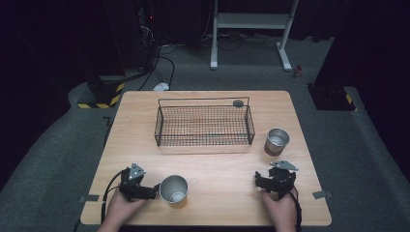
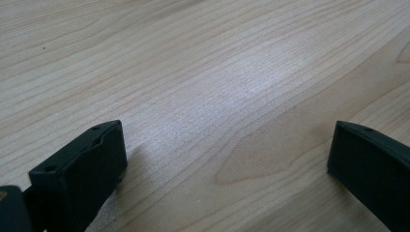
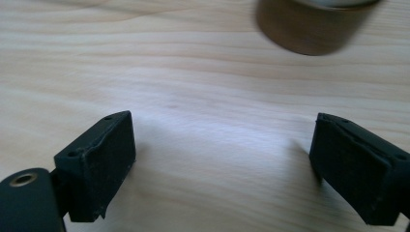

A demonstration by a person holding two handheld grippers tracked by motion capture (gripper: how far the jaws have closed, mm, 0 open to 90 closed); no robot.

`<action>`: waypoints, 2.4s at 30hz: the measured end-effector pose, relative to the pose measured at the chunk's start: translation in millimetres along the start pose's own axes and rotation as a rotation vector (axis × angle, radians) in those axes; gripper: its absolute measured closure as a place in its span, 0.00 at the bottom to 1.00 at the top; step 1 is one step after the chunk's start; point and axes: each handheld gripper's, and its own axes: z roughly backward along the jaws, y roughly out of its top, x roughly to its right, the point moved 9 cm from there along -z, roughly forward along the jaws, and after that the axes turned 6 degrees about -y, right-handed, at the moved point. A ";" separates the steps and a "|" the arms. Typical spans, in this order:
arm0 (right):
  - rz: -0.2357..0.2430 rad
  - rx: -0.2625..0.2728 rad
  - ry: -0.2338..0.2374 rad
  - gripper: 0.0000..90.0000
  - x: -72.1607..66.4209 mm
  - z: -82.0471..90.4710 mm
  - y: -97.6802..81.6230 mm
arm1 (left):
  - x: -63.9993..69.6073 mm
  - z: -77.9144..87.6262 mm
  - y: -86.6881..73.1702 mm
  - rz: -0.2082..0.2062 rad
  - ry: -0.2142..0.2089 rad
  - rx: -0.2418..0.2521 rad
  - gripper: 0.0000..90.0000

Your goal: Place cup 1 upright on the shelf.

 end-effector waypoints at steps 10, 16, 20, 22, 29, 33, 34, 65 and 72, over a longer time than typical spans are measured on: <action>0.011 0.002 0.014 0.10 -2.4 1.0 -0.8 | 0.9 0.3 -0.3 0.003 0.002 0.004 0.01; 0.010 0.002 0.017 0.09 -2.7 0.6 -0.6 | 0.5 -0.6 0.4 0.000 -0.003 -0.003 0.00; 0.017 0.000 0.021 0.09 -2.6 0.1 -0.3 | 0.7 -0.9 0.6 0.004 -0.006 -0.006 0.00; 0.022 0.002 0.023 0.09 -2.4 -0.6 0.4 | 0.8 -1.1 1.0 0.000 -0.012 -0.008 0.00; 0.021 0.003 0.023 0.09 -2.5 -0.6 0.5 | 1.4 -0.2 1.3 -0.010 -0.035 -0.011 0.00; 0.021 0.003 0.023 0.09 -2.5 -0.7 0.5 | 1.2 3.3 3.0 -0.006 -0.051 0.014 0.00; 0.021 0.002 0.023 0.09 -2.4 -0.6 0.5 | 0.7 4.6 3.1 -0.009 -0.055 0.015 0.00; 0.019 0.003 0.019 0.09 -2.4 -0.8 0.7 | 29.7 74.9 27.9 -0.066 -0.164 0.262 0.01; 0.014 0.004 0.015 0.09 -2.3 -1.2 1.1 | 42.7 83.4 22.0 -0.070 -0.188 0.289 0.01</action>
